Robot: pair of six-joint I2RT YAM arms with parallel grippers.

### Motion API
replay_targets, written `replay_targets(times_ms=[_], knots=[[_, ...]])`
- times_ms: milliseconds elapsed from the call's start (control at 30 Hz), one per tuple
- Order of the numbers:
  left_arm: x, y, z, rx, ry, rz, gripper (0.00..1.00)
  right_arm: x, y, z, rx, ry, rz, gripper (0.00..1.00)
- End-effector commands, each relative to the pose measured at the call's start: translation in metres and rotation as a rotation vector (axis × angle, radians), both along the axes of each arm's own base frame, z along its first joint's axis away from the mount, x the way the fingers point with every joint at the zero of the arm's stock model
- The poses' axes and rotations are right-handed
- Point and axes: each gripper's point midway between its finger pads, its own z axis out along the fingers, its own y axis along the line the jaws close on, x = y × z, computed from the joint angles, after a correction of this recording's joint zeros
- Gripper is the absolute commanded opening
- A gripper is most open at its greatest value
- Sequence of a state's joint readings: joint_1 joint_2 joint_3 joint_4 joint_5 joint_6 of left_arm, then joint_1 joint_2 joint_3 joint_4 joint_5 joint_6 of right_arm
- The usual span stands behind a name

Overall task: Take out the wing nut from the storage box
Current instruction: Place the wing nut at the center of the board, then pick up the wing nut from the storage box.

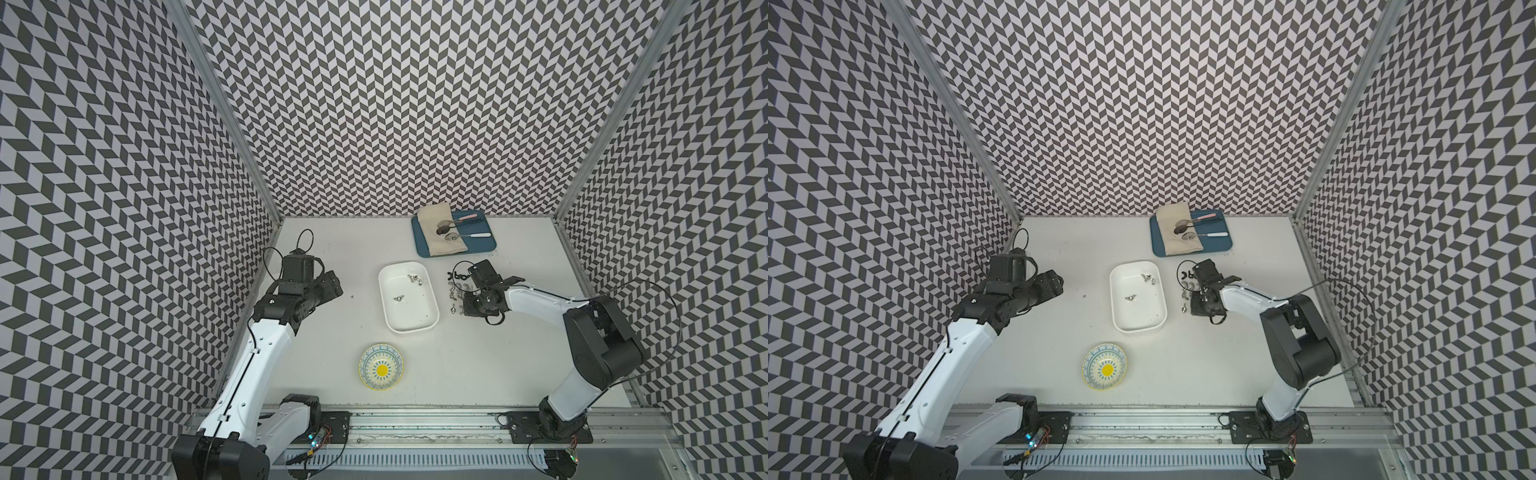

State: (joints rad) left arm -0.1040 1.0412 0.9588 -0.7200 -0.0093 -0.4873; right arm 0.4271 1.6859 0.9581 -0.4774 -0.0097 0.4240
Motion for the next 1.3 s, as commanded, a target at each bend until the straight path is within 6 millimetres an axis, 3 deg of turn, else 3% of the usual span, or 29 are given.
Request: replay_targets(times_ms=[0,200,367,600,733,833,1000,1133,1267], knots=[[0.005,0.002,0.013,0.012,-0.030,-0.005,0.80,0.008,-0.002,-0.002,-0.010,-0.016,-0.011,0.02],[0.006,0.002,0.012,0.012,-0.028,-0.005,0.80,0.009,-0.002,-0.002,-0.022,-0.002,-0.006,0.10],[0.008,0.002,0.013,0.016,-0.029,-0.004,0.80,0.016,0.000,0.014,-0.019,-0.027,-0.007,0.16],[0.009,0.002,0.013,0.017,-0.029,-0.003,0.80,0.035,0.007,0.058,0.005,-0.101,-0.005,0.24],[0.010,0.002,0.013,0.015,-0.034,-0.004,0.80,0.048,0.019,0.094,0.044,-0.175,0.008,0.27],[0.012,0.001,0.013,0.011,-0.034,-0.006,0.80,0.051,0.049,0.118,0.068,-0.231,0.075,0.28],[0.012,0.001,0.013,0.008,-0.033,-0.004,0.80,0.042,0.124,0.139,0.129,-0.273,0.229,0.29],[0.012,0.001,0.012,0.008,-0.032,-0.001,0.80,0.035,0.176,0.132,0.172,-0.269,0.344,0.31],[0.010,0.001,0.013,0.006,-0.031,0.001,0.80,0.040,0.200,0.110,0.160,-0.223,0.372,0.31]])
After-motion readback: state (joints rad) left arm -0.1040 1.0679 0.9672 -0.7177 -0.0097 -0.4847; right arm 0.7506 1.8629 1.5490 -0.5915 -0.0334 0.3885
